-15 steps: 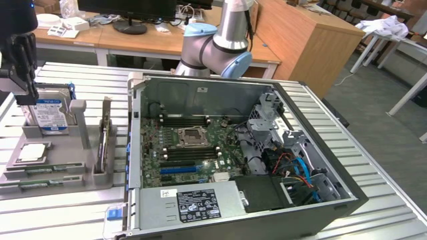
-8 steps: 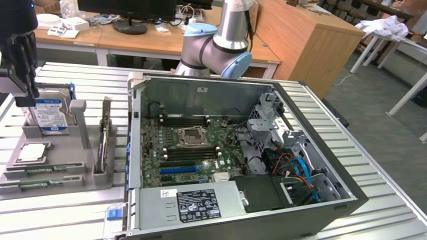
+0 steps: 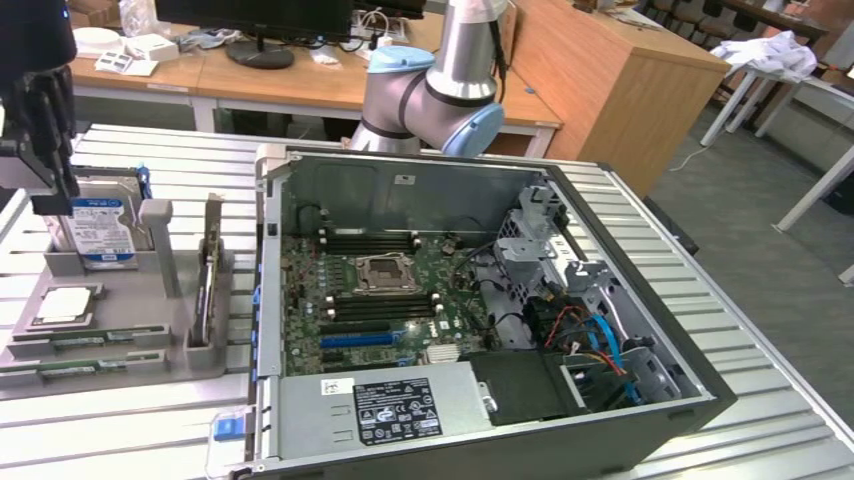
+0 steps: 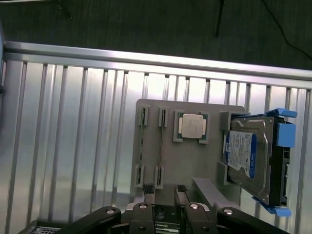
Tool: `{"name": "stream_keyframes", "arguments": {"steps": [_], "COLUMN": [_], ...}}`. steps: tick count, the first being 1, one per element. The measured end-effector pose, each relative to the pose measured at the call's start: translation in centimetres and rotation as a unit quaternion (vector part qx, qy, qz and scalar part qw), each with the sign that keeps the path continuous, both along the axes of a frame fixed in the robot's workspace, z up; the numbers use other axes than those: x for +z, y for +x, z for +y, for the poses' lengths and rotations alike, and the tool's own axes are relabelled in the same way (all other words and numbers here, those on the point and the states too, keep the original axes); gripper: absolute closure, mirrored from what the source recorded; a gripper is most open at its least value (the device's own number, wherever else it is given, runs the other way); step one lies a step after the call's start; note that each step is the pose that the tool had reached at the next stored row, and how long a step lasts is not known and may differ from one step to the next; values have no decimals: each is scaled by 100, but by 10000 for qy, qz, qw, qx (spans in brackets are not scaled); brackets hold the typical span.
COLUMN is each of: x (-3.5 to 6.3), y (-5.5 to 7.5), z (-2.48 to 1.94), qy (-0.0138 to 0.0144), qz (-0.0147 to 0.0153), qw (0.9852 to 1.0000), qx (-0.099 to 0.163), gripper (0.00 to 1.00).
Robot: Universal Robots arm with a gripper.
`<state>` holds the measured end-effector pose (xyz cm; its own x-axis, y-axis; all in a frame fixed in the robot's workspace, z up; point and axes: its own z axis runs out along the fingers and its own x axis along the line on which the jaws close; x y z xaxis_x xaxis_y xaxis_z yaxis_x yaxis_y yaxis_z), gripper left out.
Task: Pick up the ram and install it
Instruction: 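Pick up the ram and move it above insertion slot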
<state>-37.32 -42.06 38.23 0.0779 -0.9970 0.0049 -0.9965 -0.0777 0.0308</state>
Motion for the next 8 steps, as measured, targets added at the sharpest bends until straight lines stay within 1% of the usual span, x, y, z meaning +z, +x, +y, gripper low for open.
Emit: {"name": "stream_keyframes", "arguments": {"steps": [8], "x": [-95], "y": [1], "z": [0], "qy": [10], "qz": [0], "qw": [10000], "qx": [1], "gripper": [70]}}
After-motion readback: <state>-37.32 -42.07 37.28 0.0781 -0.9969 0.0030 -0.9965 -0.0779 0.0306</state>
